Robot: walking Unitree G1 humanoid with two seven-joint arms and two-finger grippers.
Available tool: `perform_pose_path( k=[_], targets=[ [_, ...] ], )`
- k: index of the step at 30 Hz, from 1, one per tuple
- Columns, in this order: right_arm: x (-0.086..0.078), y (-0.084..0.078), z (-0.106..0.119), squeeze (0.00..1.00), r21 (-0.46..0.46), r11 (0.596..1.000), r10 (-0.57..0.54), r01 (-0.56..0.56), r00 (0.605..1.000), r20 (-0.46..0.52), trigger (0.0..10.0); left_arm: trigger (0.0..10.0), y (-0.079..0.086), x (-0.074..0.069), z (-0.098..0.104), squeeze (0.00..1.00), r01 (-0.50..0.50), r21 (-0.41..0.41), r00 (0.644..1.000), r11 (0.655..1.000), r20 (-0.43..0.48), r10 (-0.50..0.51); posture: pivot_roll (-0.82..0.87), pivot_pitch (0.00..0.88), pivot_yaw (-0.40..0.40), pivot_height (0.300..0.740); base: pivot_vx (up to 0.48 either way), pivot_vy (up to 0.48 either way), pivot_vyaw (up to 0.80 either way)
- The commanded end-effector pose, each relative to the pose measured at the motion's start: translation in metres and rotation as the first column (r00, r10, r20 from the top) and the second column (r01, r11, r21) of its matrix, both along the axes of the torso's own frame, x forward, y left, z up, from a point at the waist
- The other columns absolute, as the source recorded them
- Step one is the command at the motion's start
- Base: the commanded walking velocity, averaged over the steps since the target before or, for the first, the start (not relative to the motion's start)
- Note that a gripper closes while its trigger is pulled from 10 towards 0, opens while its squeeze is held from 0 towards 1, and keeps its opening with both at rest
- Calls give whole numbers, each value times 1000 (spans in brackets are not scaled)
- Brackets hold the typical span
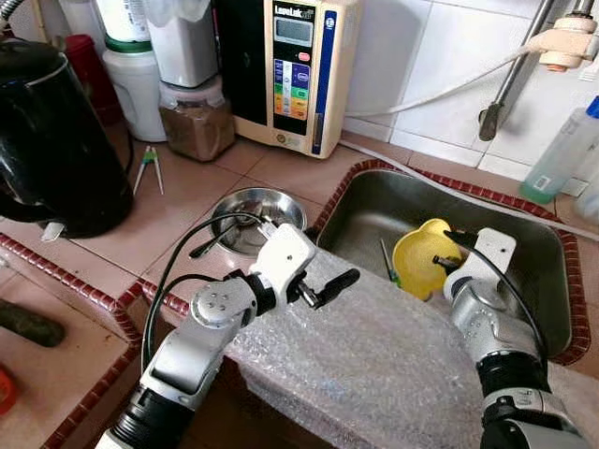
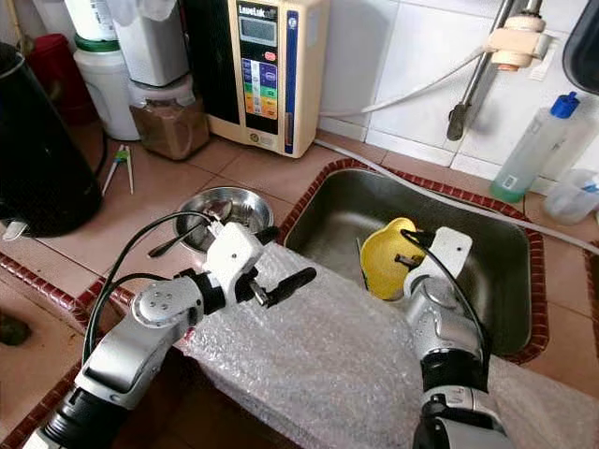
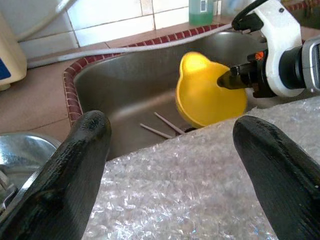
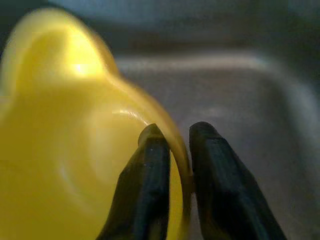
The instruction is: Kitchen organization
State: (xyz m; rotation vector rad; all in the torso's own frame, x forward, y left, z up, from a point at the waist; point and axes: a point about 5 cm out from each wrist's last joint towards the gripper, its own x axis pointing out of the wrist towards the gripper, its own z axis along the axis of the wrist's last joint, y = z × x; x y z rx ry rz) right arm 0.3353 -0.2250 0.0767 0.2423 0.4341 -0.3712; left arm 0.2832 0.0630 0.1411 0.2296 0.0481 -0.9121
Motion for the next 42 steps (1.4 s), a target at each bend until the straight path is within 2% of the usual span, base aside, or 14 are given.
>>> perform_pose_path(
  k=[1, 6, 11, 15, 17, 22, 24, 29, 33, 35, 37, 42],
  targets=[
    [-3, -3, -4, 1000, -28, 1000, -7, 6, 999, -38, 10000, 10000, -4, -3, 1, 1000, 24, 4, 1000, 1000, 3, -24, 22, 0, -12, 740, 0, 0, 0],
    [-4, -4, -6, 1000, -37, 999, -8, 6, 999, -54, 10000, 10000, -4, -3, 2, 1000, 28, 1, 1000, 1000, -4, -28, 22, 0, -13, 740, 0, 0, 0],
    [-3, 0, -4, 1000, -9, 1000, 26, -27, 1000, -16, 10000, 10000, -4, -4, 1, 1000, 29, 4, 1000, 1000, -5, -29, 23, 0, -12, 740, 0, 0, 0],
    [-3, 1, -5, 1000, -53, 997, 45, -48, 998, -47, 10000, 10000, -4, -3, 2, 1000, 24, 1, 1000, 1000, -4, -24, 20, 0, -13, 740, 0, 0, 0],
    [-5, 3, -11, 1000, -26, 998, 61, -64, 994, -85, 10000, 10000, -6, -3, 2, 1000, 25, -2, 1000, 1000, -2, -25, 18, 0, -14, 740, 0, 0, 0],
    [-5, 4, -11, 1000, -21, 998, 65, -67, 995, -79, 10000, 10000, -7, -3, 2, 1000, 28, 3, 1000, 1000, 3, -28, 18, 0, -17, 740, 0, 0, 0],
    [-4, 6, -9, 1000, 14, 997, 73, -73, 995, -62, 10000, 10000, -5, -1, 3, 1000, 14, 4, 1000, 1000, 10, -15, 19, 0, -16, 740, 0, 0, 0],
    [2, 19, -1, 1000, 105, 988, 116, -118, 993, 18, 10000, 10000, 1, 10, 8, 1000, -86, -5, 995, 996, 51, 86, 21, 0, -18, 740, 0, 0, 0],
    [6, 28, 6, 1000, 113, 978, 168, -175, 983, 73, 10000, 10000, 7, 19, 14, 1000, -158, -38, 985, 987, 67, 160, 22, 0, -17, 740, 0, 0, 0],
    [8, 35, 14, 1000, 103, 967, 218, -232, 968, 127, 10000, 10000, 13, 25, 17, 1000, -233, -57, 970, 971, 63, 236, 20, 0, -16, 740, 0, 0, 0],
    [8, 38, 16, 1000, 107, 961, 239, -256, 959, 152, 10000, 10000, 15, 28, 19, 1000, -263, -75, 962, 962, 61, 267, 20, 0, -16, 740, 0, 0, 0],
    [8, 49, 24, 1000, 103, 937, 307, -333, 929, 207, 10000, 10000, 22, 34, 16, 1000, -342, -67, 937, 937, 58, 345, 11, 0, -19, 740, 0, 0, 0]
  ],
)
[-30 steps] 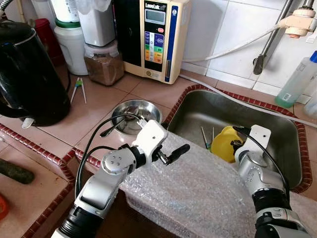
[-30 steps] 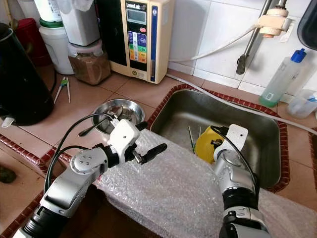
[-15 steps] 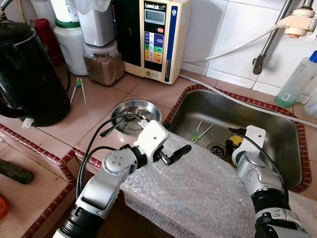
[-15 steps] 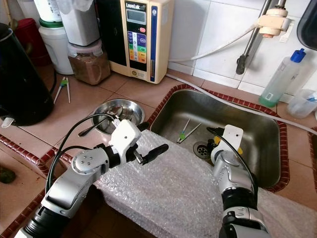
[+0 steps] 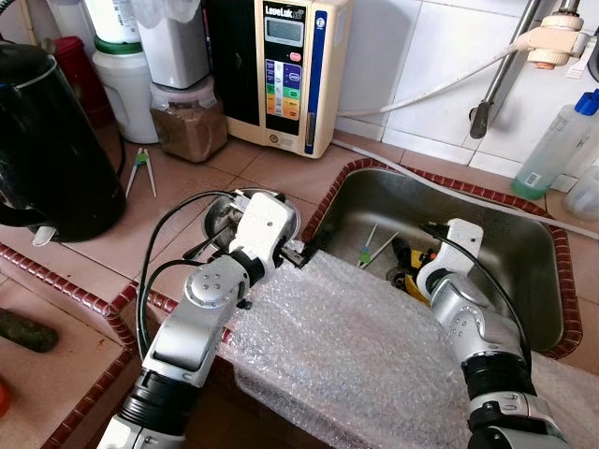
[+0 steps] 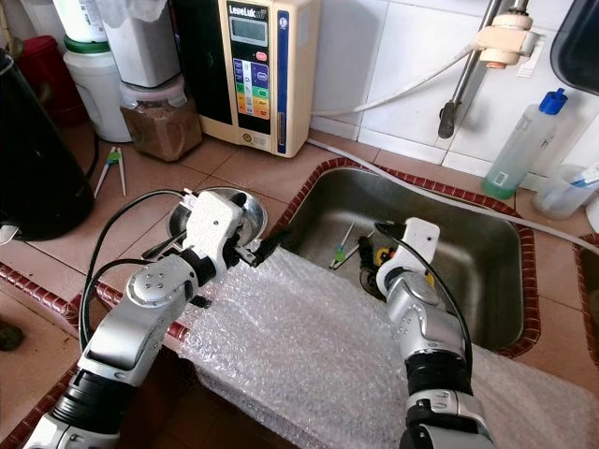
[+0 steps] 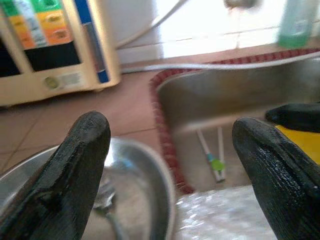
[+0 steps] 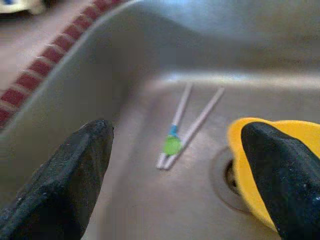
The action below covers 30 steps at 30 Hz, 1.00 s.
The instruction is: Kitchen organization
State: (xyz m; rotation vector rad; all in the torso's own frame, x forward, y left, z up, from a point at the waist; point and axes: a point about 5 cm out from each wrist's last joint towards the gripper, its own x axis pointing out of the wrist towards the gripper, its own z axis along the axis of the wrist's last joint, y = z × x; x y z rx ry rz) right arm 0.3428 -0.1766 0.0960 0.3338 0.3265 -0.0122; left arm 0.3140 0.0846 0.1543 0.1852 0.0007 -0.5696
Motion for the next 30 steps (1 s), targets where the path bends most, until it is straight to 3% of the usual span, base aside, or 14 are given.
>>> perform_pose_path(
  k=[1, 6, 7, 9, 11, 12, 14, 16, 23, 24, 25, 26, 27, 30],
  targets=[
    [0, 5, 7, 1000, 2, 999, 45, -46, 998, 40, 10000, 10000, 2, 5, 1, 1000, -40, 15, 999, 999, -2, 40, 11, 0, -20, 740, 0, 0, 0],
    [-5, 35, 27, 1000, 60, 958, 268, -281, 949, 166, 10000, 10000, 7, 12, -11, 1000, -103, 56, 992, 993, -69, 106, 2, 0, -21, 740, 0, 0, 0],
    [-8, 41, 31, 898, 51, 942, 317, -331, 930, 185, 10000, 10000, 8, 14, -15, 1000, -126, 68, 987, 990, -96, 132, 0, 0, -20, 740, 0, 0, 0],
    [-12, 48, 32, 118, 30, 924, 368, -381, 908, 199, 10000, 10000, 9, 16, -23, 1000, -155, 66, 971, 986, -171, 164, -6, 0, -15, 740, 0, 0, 0],
    [-14, 49, 31, 0, 36, 921, 374, -388, 906, 198, 10000, 10000, 10, 17, -25, 1000, -165, 62, 968, 984, -181, 173, -7, 0, -15, 740, 0, 0, 0],
    [-15, 49, 31, 0, 36, 919, 379, -393, 904, 199, 10000, 10000, 10, 17, -25, 1000, -162, 70, 968, 984, -182, 172, -7, 0, -15, 740, 0, 0, 0],
    [-19, 52, 32, 0, 35, 907, 405, -420, 892, 201, 10000, 10000, 10, 19, -26, 357, -161, 84, 966, 983, -189, 174, -7, 0, -15, 740, 0, 0, 0],
    [-21, 54, 33, 0, 30, 895, 431, -445, 879, 207, 10000, 10000, 11, 19, -28, 0, -161, 95, 963, 982, -204, 178, -7, 0, -15, 740, 0, 0, 0],
    [-25, 64, 42, 0, 32, 851, 500, -524, 827, 257, 10000, 10000, 15, 22, -30, 0, -186, 116, 950, 976, -233, 209, -4, 0, -17, 740, 0, 0, 0],
    [-26, 65, 44, 0, 31, 844, 510, -536, 819, 263, 10000, 4196, 17, 23, -31, 0, -197, 112, 944, 974, -246, 219, -4, 0, -18, 740, 0, 0, 0],
    [-26, 65, 44, 0, 30, 842, 512, -538, 817, 264, 10000, 4196, 18, 23, -31, 0, -201, 108, 942, 974, -250, 222, -4, 0, -18, 740, 0, 0, 0],
    [-26, 65, 44, 0, 27, 842, 514, -539, 816, 264, 10000, 1451, 19, 23, -32, 0, -201, 111, 941, 973, -256, 223, -4, 0, -18, 740, 0, 0, 0],
    [-26, 65, 45, 0, 24, 841, 516, -540, 815, 262, 10000, 0, 21, 23, -33, 0, -202, 114, 937, 973, -267, 226, -4, 0, -18, 740, 0, 0, 0],
    [-26, 65, 44, 0, 23, 841, 517, -540, 816, 260, 10000, 0, 24, 23, -35, 0, -202, 120, 931, 972, -286, 229, -3, 0, -18, 740, 0, 0, 0]
  ],
)
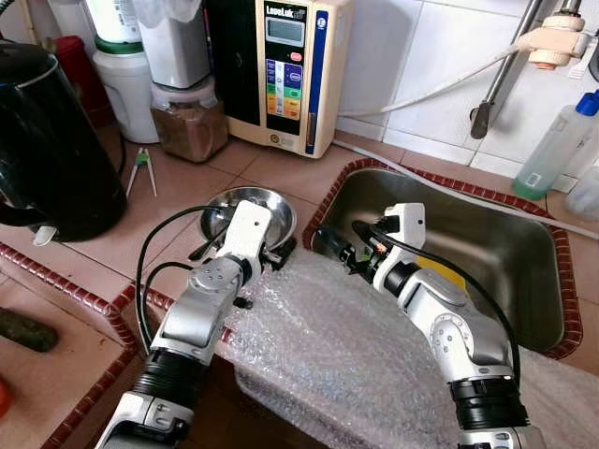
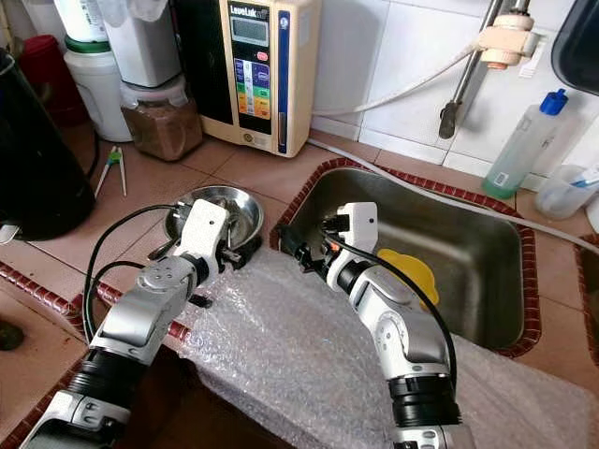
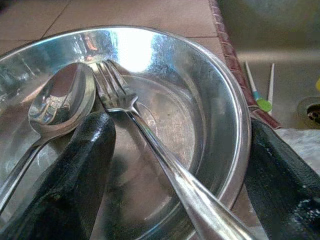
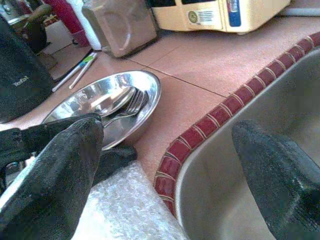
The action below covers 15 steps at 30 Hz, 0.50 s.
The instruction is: Kitchen organization
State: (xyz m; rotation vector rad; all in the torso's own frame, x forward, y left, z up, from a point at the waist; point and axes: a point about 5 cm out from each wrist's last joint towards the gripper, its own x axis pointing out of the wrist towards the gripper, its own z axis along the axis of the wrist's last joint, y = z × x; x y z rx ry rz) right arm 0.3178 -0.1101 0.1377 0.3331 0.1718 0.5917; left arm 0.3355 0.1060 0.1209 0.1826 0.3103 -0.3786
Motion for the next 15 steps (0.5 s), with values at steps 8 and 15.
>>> perform_pose_path(
  k=[8, 15],
  targets=[
    [-2, -2, 3, 0, -6, 1000, 15, -15, 1000, 8, 10000, 0, 10, 3, 0, 0, -17, 10, 999, 1000, -41, 17, 3, 0, -19, 740, 0, 0, 0],
    [-7, 3, 7, 0, 6, 990, 140, -140, 990, 13, 10000, 0, 20, 4, 1, 0, -35, -5, 998, 999, -56, 35, 6, 0, -23, 740, 0, 0, 0]
  ],
)
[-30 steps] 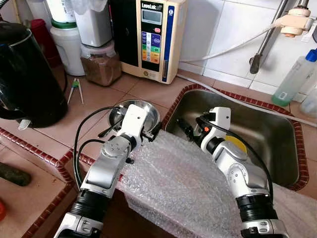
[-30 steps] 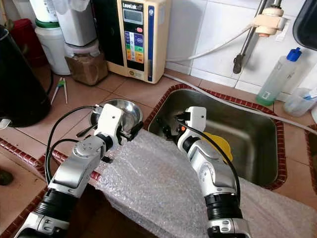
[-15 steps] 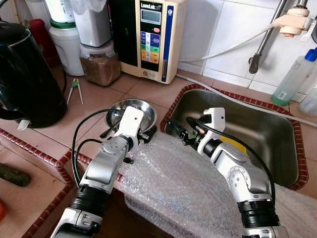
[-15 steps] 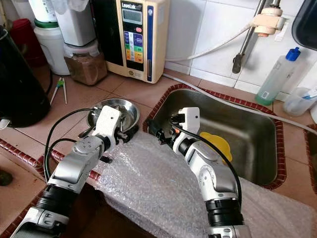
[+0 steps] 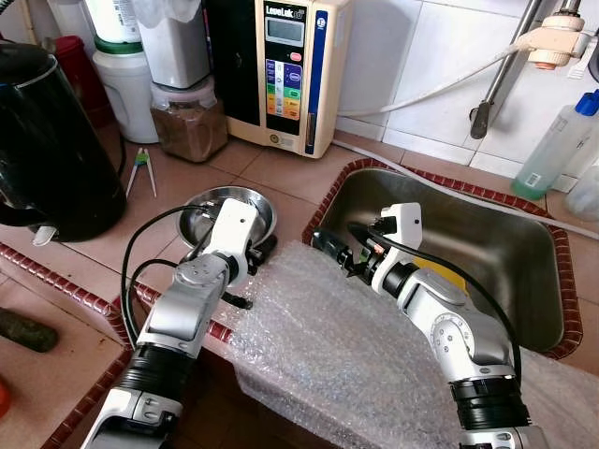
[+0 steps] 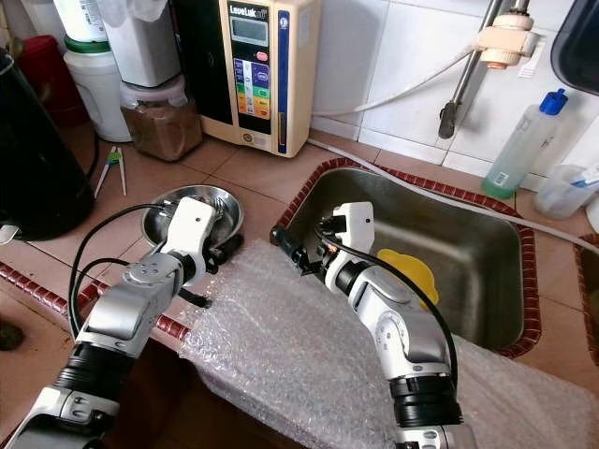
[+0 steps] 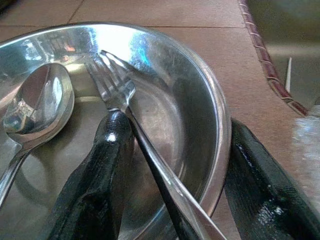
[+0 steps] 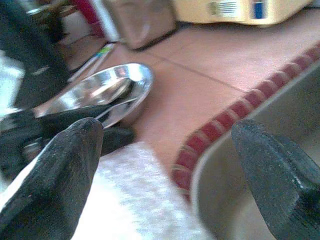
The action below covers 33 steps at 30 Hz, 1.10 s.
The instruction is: Kitchen organization
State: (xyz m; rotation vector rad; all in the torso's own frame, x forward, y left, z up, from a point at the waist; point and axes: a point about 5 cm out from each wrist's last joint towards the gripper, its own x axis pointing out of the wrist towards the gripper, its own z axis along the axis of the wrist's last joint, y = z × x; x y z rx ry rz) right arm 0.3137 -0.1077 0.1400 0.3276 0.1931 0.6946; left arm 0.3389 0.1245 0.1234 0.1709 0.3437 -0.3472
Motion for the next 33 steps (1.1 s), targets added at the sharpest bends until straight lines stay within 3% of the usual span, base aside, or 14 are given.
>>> perform_pose_path(
  k=[1, 7, 19, 26, 30, 33],
  targets=[
    [-5, 1, 5, 0, -1, 998, 69, -69, 998, 15, 10000, 0, 3, 0, -2, 0, 0, -5, 1000, 1000, -27, 0, 5, 0, -23, 740, 0, 0, 0],
    [-8, -3, 4, 0, -18, 993, 115, -115, 993, 5, 10000, 0, 4, 0, -2, 0, 9, -15, 999, 1000, -33, -10, 4, 0, -28, 740, 0, 0, 0],
    [-15, 1, 4, 0, -23, 983, 184, -184, 983, 1, 10000, 0, -13, -9, 1, 0, 137, -68, 989, 988, -39, -140, 6, 0, -31, 740, 0, 0, 0],
    [-16, 0, 3, 0, -25, 981, 193, -193, 981, -5, 10000, 0, -9, -10, 4, 0, 147, -25, 989, 989, -25, -148, 5, 0, -35, 740, 0, 0, 0],
    [-17, 1, 2, 0, -27, 980, 198, -198, 980, -9, 10000, 0, -6, -10, 14, 0, 170, 67, 984, 983, 46, -173, 6, 0, -36, 740, 0, 0, 0],
    [-17, 2, 2, 0, -27, 979, 202, -202, 979, -10, 10000, 0, -3, -11, 18, 0, 158, 69, 983, 985, 79, -163, 7, 0, -37, 740, 0, 0, 0]
  ],
)
